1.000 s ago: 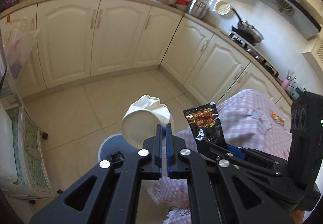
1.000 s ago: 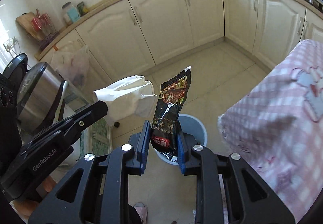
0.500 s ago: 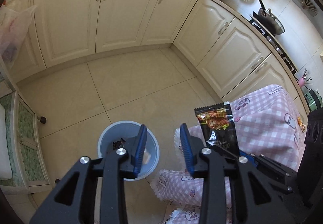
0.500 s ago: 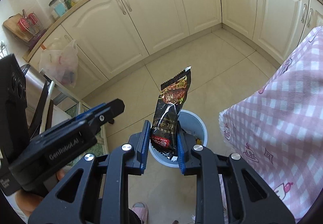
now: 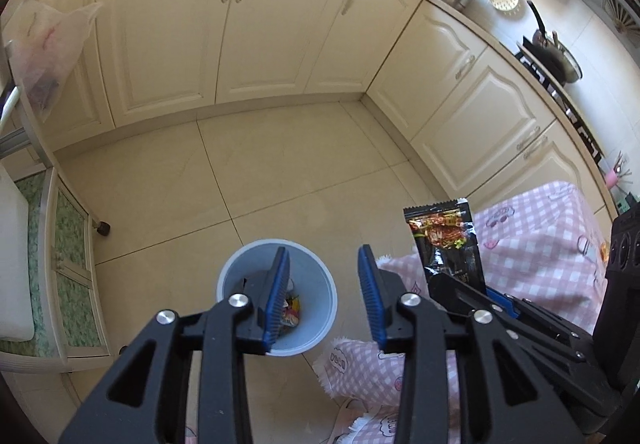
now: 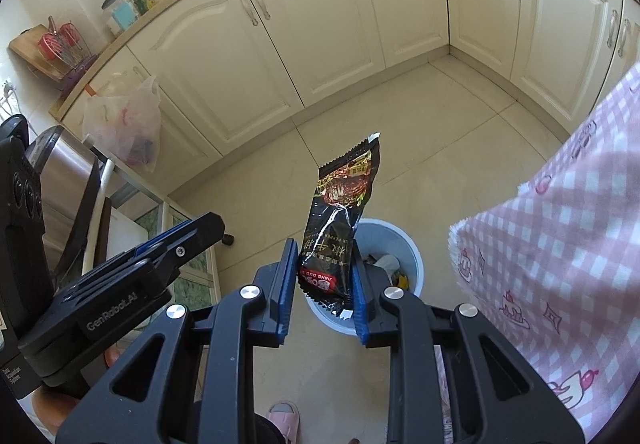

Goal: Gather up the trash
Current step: 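Carry the cup and black bag over the blue bin and open both tools, then move both open tools back toward the table, then grasp the orange piece with the left tool while the right tool grasps the red-checked wrapper, then carry the orange piece and wrapper over the blue bin and open both tools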

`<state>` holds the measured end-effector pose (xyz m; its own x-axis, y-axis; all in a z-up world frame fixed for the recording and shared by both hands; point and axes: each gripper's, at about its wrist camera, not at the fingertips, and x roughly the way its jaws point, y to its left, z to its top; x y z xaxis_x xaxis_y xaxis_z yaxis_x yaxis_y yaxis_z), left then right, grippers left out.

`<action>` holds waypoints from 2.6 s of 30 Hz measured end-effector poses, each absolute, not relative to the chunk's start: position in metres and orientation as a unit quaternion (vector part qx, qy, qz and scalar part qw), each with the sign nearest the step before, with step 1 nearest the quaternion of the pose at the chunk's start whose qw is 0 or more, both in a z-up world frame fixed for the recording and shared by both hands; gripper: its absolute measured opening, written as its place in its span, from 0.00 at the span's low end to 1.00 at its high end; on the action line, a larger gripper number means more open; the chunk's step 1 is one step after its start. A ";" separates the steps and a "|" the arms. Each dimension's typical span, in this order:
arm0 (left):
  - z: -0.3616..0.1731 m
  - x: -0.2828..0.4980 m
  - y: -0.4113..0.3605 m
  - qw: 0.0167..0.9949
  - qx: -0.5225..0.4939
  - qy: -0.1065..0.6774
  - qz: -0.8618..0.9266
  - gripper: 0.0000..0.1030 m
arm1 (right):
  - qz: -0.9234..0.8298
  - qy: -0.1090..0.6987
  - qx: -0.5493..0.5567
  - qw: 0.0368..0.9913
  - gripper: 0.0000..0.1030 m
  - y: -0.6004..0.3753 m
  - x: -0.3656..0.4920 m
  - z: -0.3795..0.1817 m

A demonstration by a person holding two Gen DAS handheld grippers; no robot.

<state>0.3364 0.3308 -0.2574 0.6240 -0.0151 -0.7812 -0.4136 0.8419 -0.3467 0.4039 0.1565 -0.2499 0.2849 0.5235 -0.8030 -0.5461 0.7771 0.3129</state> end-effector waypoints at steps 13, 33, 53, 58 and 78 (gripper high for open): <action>-0.201 0.323 0.311 0.886 -0.239 0.379 0.117 0.47 | 0.318 0.423 -0.006 0.849 0.44 0.137 0.394 -0.198; -0.120 0.397 0.023 0.924 -0.068 0.364 -0.095 0.58 | 0.132 0.341 0.064 0.929 0.51 -0.144 0.385 -0.118; -0.173 0.523 -0.114 0.896 0.022 0.424 -0.134 0.45 | 0.063 0.399 0.071 0.912 0.52 -0.269 0.470 -0.166; -0.180 0.541 -0.115 0.891 0.011 0.432 -0.140 0.32 | 0.066 0.405 0.056 0.910 0.52 -0.265 0.492 -0.171; -0.151 0.507 -0.072 0.905 -0.031 0.402 -0.139 0.31 | 0.092 0.428 0.001 0.899 0.15 -0.234 0.503 -0.179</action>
